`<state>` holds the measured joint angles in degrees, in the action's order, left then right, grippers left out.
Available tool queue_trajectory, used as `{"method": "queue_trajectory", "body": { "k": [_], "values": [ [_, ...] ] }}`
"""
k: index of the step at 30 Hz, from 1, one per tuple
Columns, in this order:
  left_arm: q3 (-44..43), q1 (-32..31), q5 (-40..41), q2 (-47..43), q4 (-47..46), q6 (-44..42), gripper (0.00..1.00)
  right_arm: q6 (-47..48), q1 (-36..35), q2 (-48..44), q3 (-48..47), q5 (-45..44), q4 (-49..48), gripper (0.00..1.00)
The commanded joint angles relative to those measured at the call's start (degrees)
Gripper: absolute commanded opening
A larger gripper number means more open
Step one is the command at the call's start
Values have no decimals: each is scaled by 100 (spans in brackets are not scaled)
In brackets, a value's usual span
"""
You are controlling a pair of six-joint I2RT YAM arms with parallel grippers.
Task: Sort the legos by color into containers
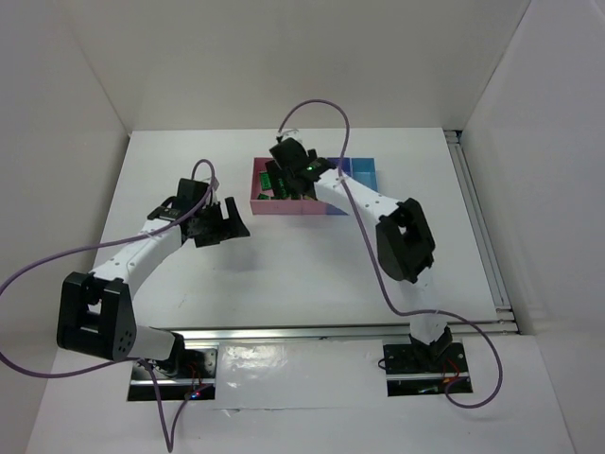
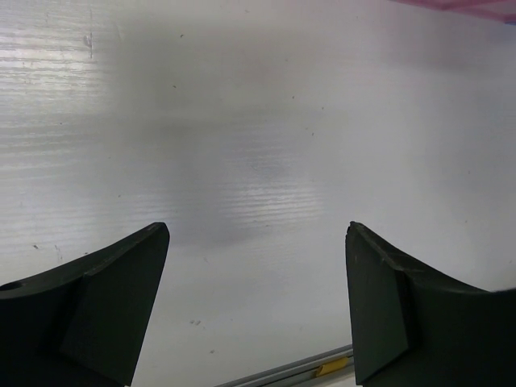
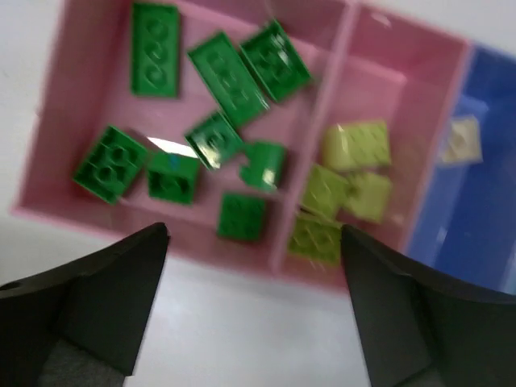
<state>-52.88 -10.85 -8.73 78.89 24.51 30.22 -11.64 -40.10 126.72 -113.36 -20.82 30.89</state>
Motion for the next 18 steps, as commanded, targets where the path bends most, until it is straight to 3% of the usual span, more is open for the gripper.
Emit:
{"method": "queue_trajectory", "body": {
  "k": [1,5,8,15,18],
  "values": [
    [-143,48,65,-146,45,19,92,-548,142,-1803,1006,-878,-549,97],
    [-143,48,12,-146,45,19,92,-1636,484,-3019,2630,-2089,-218,100],
    [-275,100,12,-146,45,-33,92,-2244,616,-3749,3283,-2671,266,100],
    [-582,101,363,-260,150,-139,92,-3421,740,-4269,3479,-3384,1961,100],
    [-653,154,363,-313,212,-139,92,-3573,740,-4435,3566,-3438,2210,100]
  ]
}}
